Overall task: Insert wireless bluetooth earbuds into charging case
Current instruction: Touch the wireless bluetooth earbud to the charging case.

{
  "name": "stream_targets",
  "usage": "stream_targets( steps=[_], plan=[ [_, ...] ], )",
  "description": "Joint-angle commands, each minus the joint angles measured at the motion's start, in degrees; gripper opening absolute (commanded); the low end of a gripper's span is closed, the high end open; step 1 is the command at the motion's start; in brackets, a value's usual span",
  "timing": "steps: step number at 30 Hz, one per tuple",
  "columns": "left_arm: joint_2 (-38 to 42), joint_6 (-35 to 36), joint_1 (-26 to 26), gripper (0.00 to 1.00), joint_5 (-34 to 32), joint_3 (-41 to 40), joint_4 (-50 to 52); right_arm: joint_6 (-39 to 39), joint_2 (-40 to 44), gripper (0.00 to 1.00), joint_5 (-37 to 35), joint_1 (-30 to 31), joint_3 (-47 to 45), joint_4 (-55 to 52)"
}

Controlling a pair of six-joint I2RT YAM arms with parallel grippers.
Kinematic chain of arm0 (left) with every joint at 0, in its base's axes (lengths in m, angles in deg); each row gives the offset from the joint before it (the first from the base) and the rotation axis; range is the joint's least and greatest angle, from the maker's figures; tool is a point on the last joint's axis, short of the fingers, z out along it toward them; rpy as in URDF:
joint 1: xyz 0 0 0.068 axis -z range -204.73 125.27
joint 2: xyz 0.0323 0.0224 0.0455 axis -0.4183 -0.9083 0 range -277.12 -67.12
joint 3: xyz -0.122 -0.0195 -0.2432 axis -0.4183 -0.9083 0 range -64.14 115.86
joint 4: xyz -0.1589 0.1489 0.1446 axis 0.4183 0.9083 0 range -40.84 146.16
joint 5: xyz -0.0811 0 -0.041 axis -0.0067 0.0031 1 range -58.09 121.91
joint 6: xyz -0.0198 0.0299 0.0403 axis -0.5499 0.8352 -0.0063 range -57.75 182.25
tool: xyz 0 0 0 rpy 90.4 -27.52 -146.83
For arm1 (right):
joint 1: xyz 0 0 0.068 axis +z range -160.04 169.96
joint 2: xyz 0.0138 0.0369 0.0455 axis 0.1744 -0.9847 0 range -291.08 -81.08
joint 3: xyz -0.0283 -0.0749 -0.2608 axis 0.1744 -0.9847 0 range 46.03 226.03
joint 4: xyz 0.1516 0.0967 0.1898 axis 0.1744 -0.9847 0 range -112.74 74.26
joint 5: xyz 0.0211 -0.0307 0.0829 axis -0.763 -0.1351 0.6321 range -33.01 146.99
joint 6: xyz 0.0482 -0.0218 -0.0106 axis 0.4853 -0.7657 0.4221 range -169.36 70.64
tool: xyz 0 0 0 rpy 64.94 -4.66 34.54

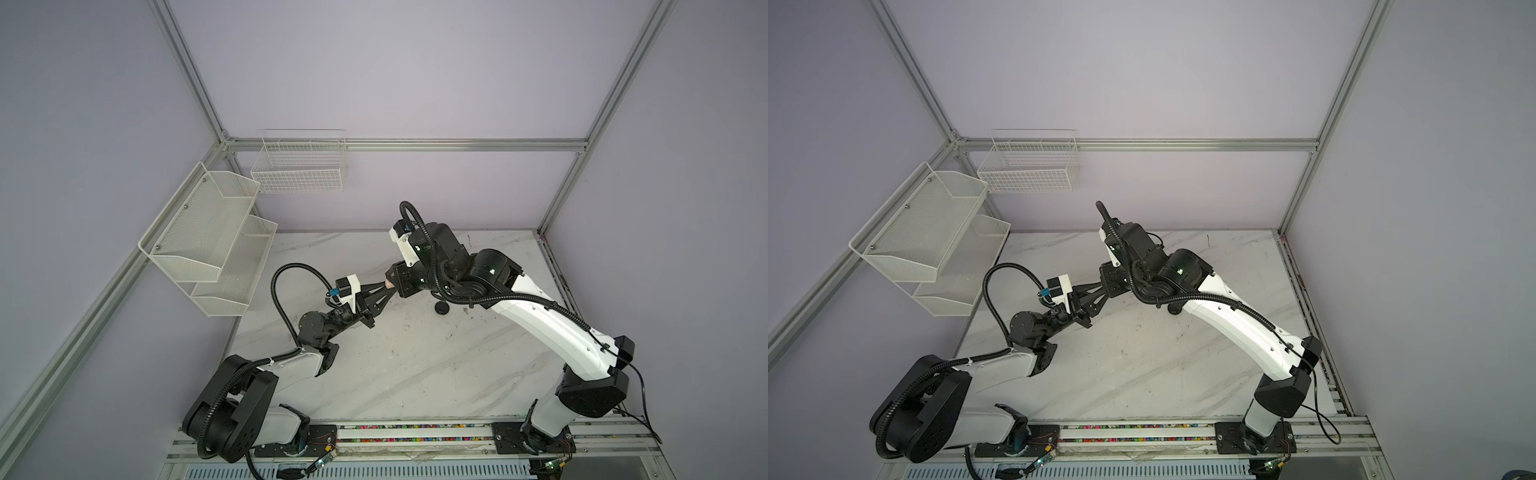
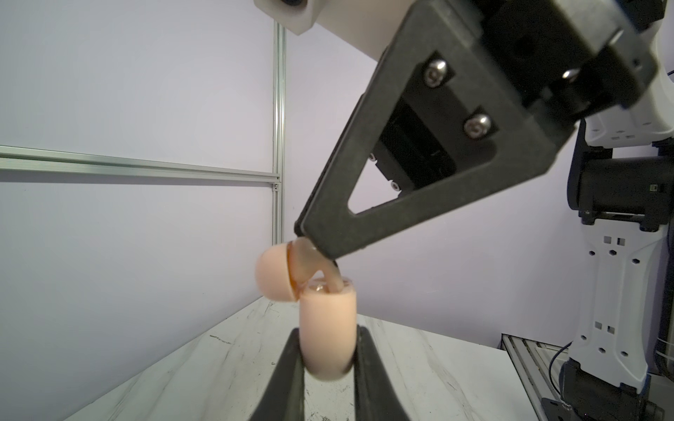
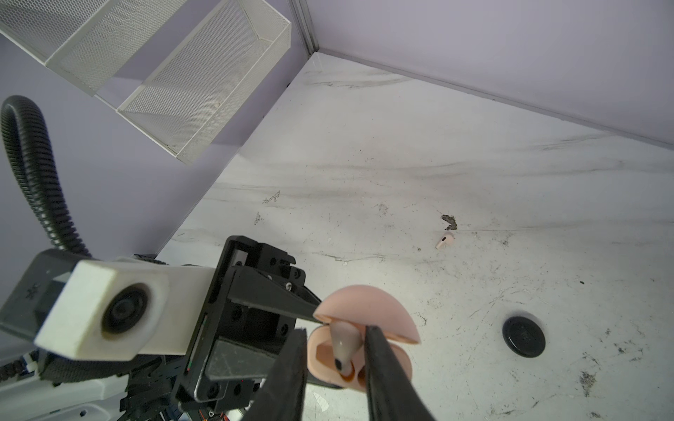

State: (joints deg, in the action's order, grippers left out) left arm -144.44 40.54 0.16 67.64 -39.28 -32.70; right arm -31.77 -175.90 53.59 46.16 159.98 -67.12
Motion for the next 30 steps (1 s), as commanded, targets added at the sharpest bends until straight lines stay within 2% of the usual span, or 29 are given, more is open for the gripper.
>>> stream_targets(
  steps=[1,18,23,30],
  plan=[
    [1.43,0.36,0.14,0.00,0.13,-1.09,-4.23,-0.09,-0.14,0.30,0.14,0.06,-0.59,0.75],
    [2.07,0.64,0.21,0.00,-0.18,-1.65,-4.22,-2.25,1.09,0.28,5.07,-2.93,-2.24,0.98],
    [2.43,0.80,0.16,0.00,-0.31,-1.89,-4.19,-2.03,1.72,0.36,3.99,-3.29,-0.29,-0.10],
    [2.52,0.89,0.16,0.00,-0.57,-1.99,-4.23,-2.04,2.45,0.39,4.94,-3.29,0.66,-0.09]
  ],
)
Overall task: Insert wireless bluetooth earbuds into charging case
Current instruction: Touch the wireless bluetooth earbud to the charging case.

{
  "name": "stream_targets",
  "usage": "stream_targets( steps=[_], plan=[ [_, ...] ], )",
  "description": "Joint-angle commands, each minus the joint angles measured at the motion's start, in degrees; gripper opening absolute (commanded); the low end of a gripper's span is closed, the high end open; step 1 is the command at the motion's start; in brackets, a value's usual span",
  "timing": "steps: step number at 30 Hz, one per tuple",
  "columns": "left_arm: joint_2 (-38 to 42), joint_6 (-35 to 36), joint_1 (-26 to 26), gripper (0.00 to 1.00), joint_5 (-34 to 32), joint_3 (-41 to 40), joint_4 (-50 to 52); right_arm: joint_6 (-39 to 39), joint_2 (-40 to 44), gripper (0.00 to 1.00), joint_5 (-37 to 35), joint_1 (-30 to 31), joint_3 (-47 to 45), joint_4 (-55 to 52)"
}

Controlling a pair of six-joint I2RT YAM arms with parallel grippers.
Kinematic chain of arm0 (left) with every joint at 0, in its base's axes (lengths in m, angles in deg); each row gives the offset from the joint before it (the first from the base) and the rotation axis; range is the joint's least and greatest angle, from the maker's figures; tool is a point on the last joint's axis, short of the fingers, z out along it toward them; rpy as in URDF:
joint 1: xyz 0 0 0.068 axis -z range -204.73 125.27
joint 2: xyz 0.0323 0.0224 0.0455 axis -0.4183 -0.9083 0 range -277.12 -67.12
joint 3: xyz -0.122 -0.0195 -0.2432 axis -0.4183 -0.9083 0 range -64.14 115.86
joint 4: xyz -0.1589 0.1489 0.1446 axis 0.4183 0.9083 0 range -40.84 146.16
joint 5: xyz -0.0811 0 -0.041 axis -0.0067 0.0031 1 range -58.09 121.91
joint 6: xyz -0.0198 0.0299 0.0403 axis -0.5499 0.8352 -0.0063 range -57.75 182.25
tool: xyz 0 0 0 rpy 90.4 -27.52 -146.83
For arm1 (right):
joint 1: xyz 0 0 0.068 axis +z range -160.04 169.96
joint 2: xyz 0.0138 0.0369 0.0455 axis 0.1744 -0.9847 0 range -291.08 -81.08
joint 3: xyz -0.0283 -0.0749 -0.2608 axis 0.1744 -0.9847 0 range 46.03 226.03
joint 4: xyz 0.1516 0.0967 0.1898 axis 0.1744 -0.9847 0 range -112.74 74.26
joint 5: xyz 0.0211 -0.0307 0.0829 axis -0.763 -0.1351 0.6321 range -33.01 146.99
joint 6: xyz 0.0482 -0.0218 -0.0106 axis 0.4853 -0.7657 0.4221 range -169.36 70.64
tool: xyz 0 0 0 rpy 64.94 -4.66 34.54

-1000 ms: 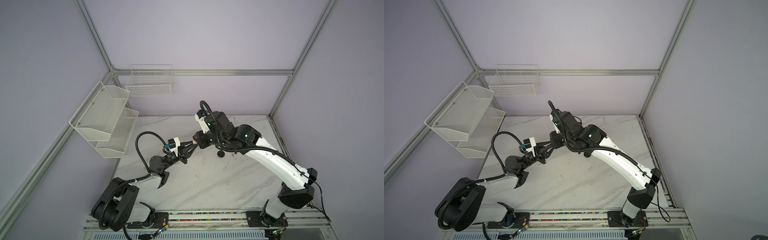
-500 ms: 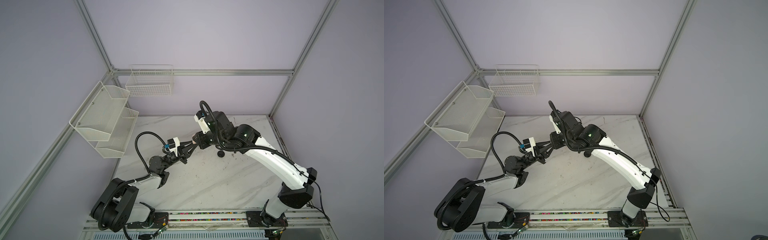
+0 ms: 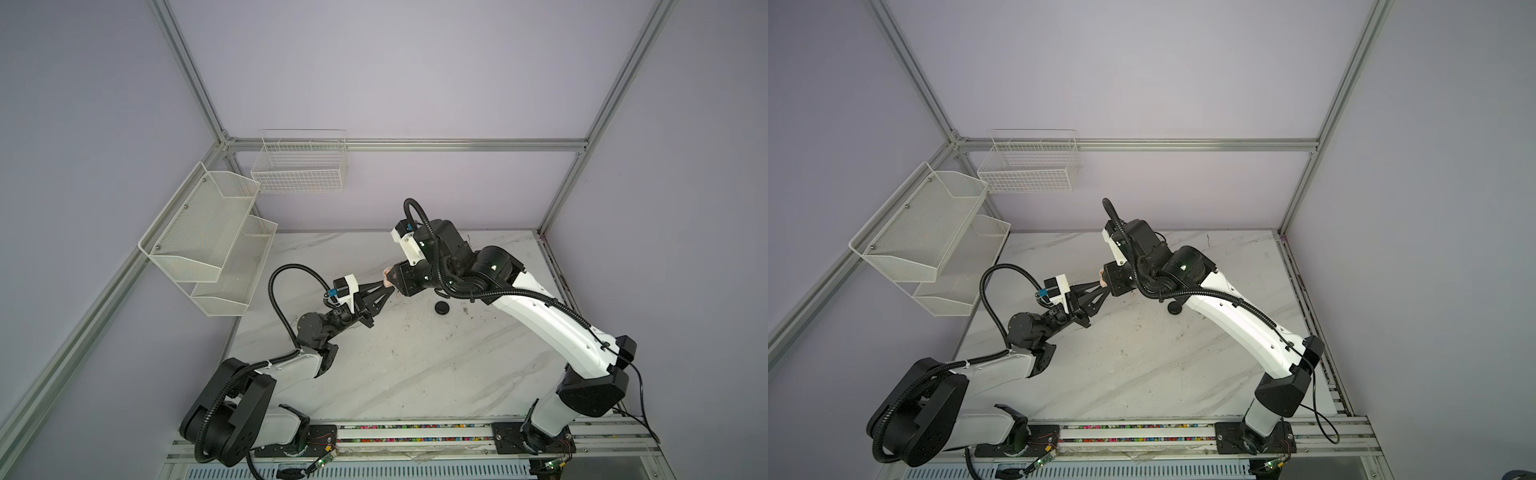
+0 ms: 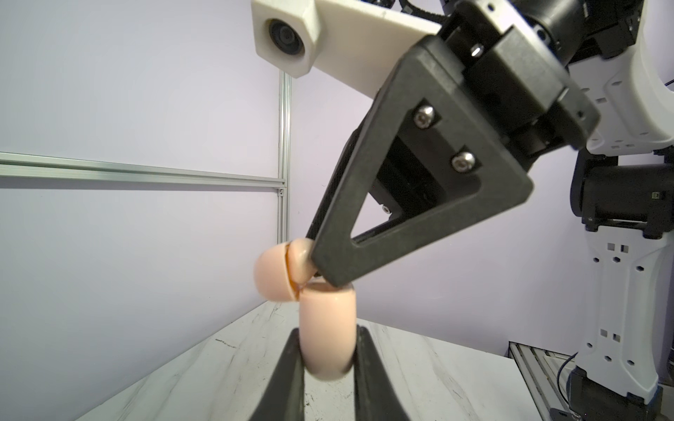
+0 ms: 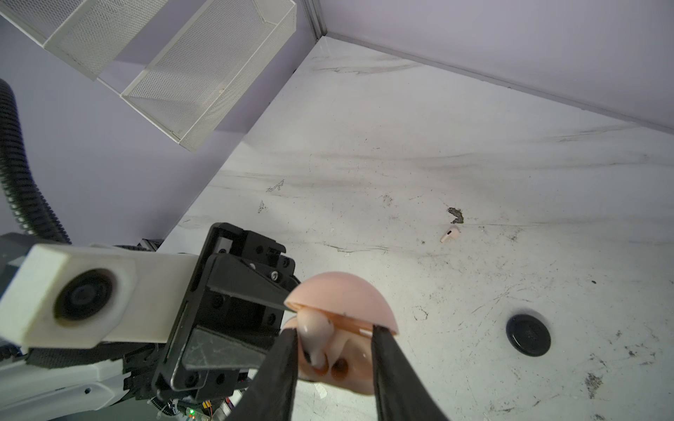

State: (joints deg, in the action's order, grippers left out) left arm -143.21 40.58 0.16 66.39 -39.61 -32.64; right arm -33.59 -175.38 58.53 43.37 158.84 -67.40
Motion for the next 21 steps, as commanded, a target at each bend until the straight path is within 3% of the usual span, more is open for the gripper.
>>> stream_targets(
  steps=[1,11,21],
  plan=[
    [1.38,0.84,0.21,0.00,0.64,-1.64,-4.25,-0.29,1.93,0.39,0.05,-0.49,1.82,0.29],
    [1.65,0.75,0.16,0.00,0.84,-1.62,-4.29,-1.43,2.83,0.38,-0.04,-0.49,3.92,0.76],
    [1.67,0.75,0.21,0.00,0.59,-1.69,-4.29,-1.34,3.13,0.30,-0.31,-0.14,0.95,1.05]
  ],
)
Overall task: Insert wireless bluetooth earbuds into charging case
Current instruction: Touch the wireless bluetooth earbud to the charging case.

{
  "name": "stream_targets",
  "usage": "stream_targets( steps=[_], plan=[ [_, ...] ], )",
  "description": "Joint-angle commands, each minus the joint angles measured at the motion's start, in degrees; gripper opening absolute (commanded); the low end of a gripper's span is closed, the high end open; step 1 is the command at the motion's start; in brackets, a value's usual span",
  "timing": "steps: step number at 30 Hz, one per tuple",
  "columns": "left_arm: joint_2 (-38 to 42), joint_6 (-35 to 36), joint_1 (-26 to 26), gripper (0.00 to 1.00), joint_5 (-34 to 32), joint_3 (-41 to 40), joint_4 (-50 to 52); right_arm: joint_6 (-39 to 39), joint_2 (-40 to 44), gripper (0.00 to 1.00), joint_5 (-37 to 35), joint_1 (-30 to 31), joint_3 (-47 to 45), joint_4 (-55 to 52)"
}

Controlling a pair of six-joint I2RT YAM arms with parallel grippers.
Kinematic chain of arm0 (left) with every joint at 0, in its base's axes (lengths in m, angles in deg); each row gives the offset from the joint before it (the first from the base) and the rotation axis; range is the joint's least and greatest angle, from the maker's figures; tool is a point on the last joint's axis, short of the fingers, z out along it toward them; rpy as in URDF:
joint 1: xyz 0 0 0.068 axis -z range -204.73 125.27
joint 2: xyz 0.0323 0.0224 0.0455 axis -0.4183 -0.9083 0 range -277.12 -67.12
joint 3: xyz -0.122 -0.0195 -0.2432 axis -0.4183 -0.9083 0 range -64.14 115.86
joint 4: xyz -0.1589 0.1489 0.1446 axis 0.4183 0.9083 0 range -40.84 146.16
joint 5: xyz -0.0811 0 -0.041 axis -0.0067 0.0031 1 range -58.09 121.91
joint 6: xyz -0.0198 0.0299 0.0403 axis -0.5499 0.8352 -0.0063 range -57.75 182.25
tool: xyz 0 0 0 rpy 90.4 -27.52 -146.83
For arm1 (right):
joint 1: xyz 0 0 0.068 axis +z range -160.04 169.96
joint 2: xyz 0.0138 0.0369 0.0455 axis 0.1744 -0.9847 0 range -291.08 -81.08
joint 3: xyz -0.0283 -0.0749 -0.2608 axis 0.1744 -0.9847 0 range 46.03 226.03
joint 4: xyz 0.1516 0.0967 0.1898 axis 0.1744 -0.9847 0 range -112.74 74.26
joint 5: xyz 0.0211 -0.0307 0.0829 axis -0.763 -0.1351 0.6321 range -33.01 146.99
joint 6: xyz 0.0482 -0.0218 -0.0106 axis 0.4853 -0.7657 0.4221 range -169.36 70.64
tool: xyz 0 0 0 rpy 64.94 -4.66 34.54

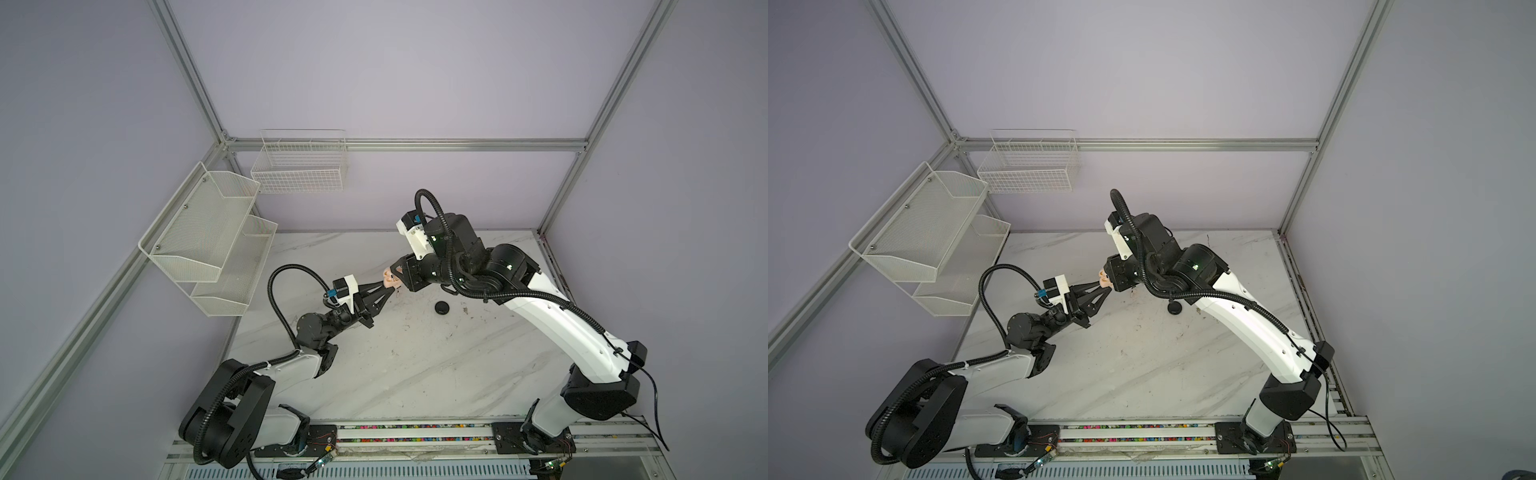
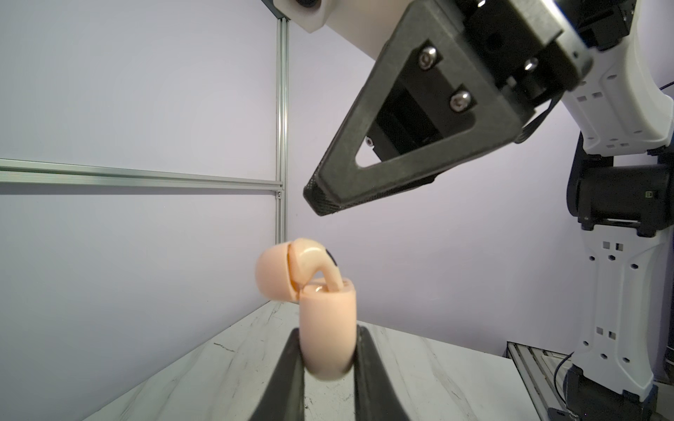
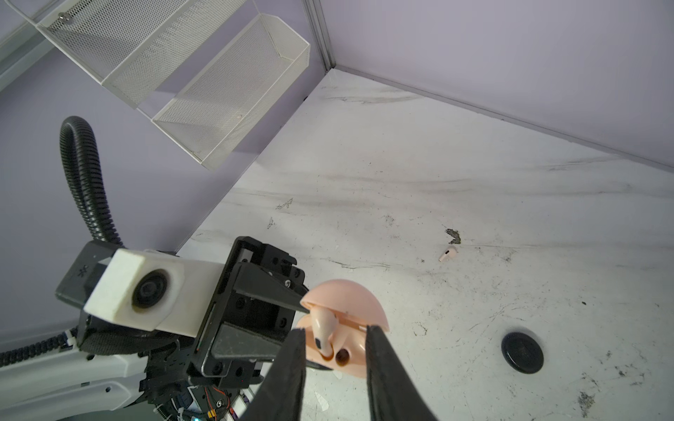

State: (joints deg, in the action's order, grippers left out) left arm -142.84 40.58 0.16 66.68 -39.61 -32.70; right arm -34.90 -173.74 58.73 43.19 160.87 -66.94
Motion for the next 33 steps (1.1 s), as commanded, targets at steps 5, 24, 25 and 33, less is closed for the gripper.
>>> stream_targets(
  steps=[5,24,25,33],
  plan=[
    [0.93,0.40,0.19,0.00,0.65,-1.24,-4.19,-0.20,0.51,0.30,0.93,0.64,-1.35,0.92],
    [0.64,0.36,0.16,0.00,0.74,-1.05,-4.18,-1.09,-2.41,0.30,1.87,1.45,-1.29,0.66],
    [0.52,0.40,0.19,0.00,0.74,-0.97,-4.22,-1.10,-2.28,0.30,1.70,1.47,-1.29,0.70],
    [0.67,0.58,0.19,0.00,0.60,-1.30,-4.18,-1.01,-1.91,0.28,2.43,1.52,-1.60,0.58]
  ],
)
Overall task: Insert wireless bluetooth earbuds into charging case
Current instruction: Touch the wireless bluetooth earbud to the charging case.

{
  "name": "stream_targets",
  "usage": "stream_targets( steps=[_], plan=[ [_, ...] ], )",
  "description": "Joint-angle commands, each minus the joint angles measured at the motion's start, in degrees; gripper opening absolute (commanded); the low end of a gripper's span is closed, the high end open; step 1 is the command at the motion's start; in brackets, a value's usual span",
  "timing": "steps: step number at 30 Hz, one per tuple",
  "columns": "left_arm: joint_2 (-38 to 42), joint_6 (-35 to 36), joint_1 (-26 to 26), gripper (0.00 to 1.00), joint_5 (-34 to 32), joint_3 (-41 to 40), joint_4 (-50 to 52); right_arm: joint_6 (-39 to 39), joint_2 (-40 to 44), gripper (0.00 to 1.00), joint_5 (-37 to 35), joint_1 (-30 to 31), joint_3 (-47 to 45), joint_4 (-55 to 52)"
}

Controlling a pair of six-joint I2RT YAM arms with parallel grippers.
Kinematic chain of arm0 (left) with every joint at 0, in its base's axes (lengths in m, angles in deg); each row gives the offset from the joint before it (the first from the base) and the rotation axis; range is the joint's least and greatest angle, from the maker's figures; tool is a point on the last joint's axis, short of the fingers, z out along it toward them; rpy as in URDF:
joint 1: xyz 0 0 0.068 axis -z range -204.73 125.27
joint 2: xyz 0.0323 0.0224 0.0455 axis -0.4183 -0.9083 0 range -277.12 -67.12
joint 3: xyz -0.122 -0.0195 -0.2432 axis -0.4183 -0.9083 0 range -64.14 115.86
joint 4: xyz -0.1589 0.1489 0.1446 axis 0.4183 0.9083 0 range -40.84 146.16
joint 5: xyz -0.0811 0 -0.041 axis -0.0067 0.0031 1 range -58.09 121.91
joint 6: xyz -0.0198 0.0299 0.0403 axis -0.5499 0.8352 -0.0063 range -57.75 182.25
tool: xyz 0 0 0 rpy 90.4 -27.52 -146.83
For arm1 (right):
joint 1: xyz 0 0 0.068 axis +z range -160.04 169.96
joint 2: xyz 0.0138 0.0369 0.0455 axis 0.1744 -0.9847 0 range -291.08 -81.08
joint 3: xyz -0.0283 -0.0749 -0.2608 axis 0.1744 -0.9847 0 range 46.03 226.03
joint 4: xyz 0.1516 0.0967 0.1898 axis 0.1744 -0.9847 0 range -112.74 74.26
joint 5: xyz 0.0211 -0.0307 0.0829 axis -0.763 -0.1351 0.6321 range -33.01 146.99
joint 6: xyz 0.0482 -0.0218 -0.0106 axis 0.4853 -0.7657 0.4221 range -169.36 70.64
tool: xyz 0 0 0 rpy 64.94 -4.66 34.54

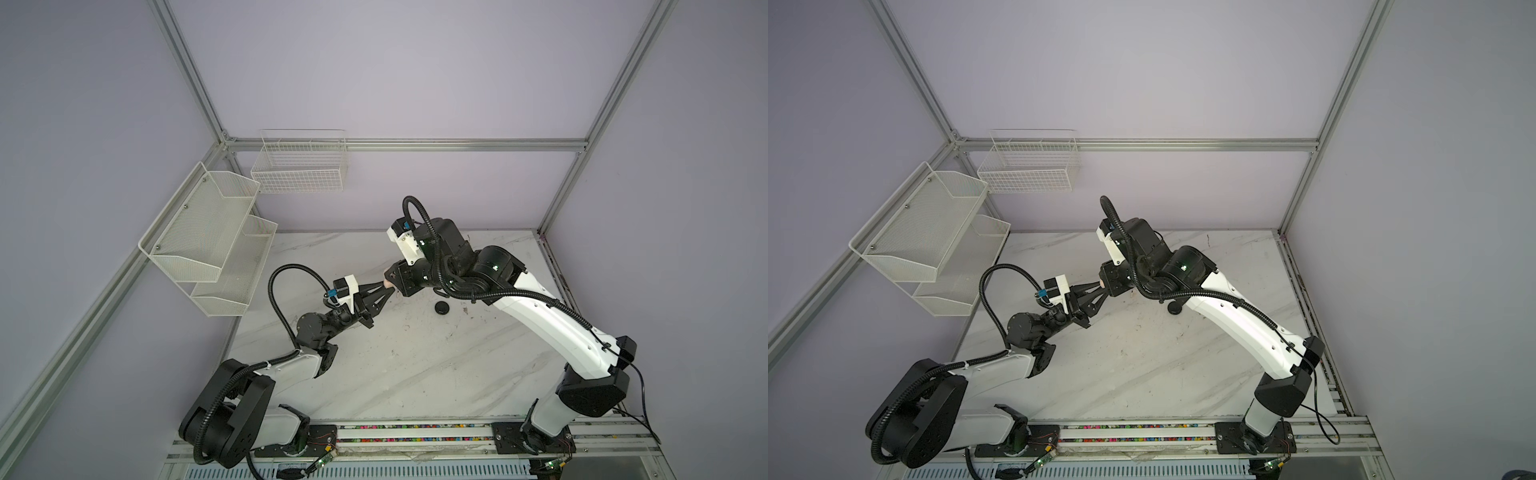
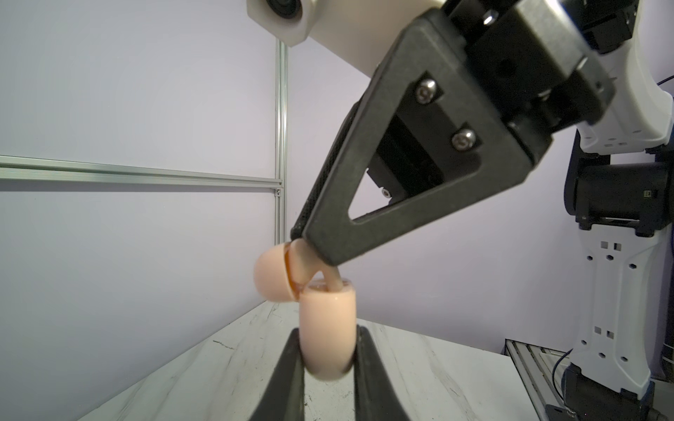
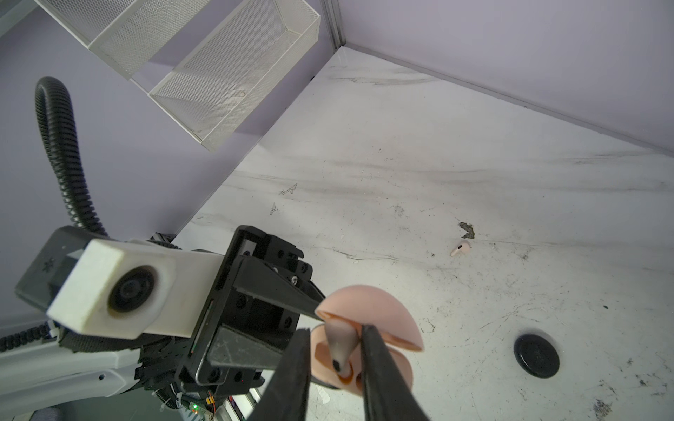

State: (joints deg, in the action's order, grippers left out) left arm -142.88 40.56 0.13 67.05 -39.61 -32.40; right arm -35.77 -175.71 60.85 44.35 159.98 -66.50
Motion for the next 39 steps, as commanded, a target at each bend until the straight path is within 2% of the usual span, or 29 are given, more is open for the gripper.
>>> stream_targets(
  steps=[1,16,22,27,30,33,39],
  plan=[
    [0.78,0.63,0.18,0.00,0.19,-1.28,-4.49,-0.13,0.05,0.28,0.49,0.41,-0.81,0.14],
    [1.06,0.78,0.19,0.00,0.28,-1.24,-4.52,-1.08,0.95,0.24,-0.39,0.63,-1.50,-0.02],
    [1.24,0.60,0.19,0.00,0.46,-1.29,-4.49,-1.19,1.90,0.36,-1.98,0.63,0.17,-0.88],
    [1.50,0.51,0.16,0.00,0.45,-1.49,-4.51,-1.58,1.93,0.38,-3.66,0.64,2.39,-2.95],
    [1.76,0.51,0.19,0.00,0.46,-1.55,-4.49,-2.13,2.25,0.38,-4.60,0.63,3.74,-4.07],
    [1.93,0.26,0.12,0.00,0.46,-1.57,-4.56,-2.88,2.32,0.33,-4.17,0.63,4.57,-4.00],
    [1.93,-0.10,0.19,0.00,0.68,-1.37,-4.49,-5.08,1.11,0.25,0.12,0.89,3.75,-1.86]
  ],
)
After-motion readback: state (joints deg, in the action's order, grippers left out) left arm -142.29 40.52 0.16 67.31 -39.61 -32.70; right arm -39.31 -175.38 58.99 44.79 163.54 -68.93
